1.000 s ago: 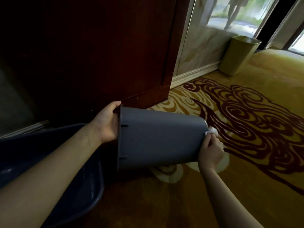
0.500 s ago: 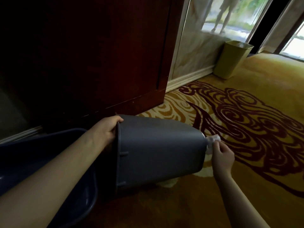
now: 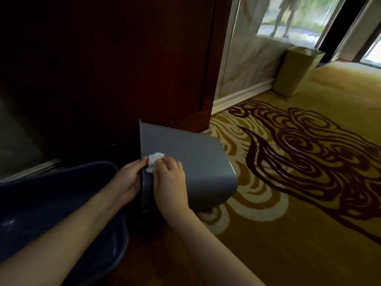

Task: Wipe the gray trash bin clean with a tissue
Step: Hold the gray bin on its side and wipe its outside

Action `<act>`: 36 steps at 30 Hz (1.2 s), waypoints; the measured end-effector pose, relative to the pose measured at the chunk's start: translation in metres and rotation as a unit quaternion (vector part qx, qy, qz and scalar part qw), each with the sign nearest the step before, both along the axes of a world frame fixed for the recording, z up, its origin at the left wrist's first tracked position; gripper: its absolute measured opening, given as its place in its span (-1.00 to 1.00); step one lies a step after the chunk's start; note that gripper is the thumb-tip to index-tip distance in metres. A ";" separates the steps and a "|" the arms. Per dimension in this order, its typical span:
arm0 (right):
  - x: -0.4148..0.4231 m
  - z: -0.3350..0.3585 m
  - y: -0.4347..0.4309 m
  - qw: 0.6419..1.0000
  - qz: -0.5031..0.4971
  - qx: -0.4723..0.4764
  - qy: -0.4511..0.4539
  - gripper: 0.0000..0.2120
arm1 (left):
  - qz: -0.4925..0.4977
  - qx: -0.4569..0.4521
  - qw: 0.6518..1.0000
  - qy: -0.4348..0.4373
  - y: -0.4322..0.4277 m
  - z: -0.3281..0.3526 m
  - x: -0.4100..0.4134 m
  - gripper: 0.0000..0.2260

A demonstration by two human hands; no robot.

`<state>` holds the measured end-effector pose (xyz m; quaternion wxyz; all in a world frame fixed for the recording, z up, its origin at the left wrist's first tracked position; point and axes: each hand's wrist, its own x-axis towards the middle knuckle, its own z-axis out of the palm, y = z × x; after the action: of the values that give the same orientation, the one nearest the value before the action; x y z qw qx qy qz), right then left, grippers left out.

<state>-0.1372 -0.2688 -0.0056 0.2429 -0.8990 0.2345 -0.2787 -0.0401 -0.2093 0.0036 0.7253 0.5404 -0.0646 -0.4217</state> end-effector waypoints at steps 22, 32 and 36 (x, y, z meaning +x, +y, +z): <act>-0.049 -0.039 -0.125 0.955 -0.274 0.112 -0.008 -0.88 | -0.047 0.012 0.989 0.138 0.033 -0.038 0.017 -0.69; 0.071 -0.016 -0.030 0.991 0.115 0.016 0.070 -0.58 | 0.064 0.041 0.990 0.119 0.000 -0.022 0.044 -0.70; 0.078 -0.030 -0.042 0.981 0.132 -0.095 0.108 -0.78 | 0.055 0.040 0.990 0.124 -0.002 -0.025 0.046 -0.69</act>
<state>-0.0592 -0.3113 -0.0360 0.1647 -0.9659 0.1113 -0.1660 0.0063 -0.2110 -0.0211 0.7276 0.5153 0.0729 -0.4469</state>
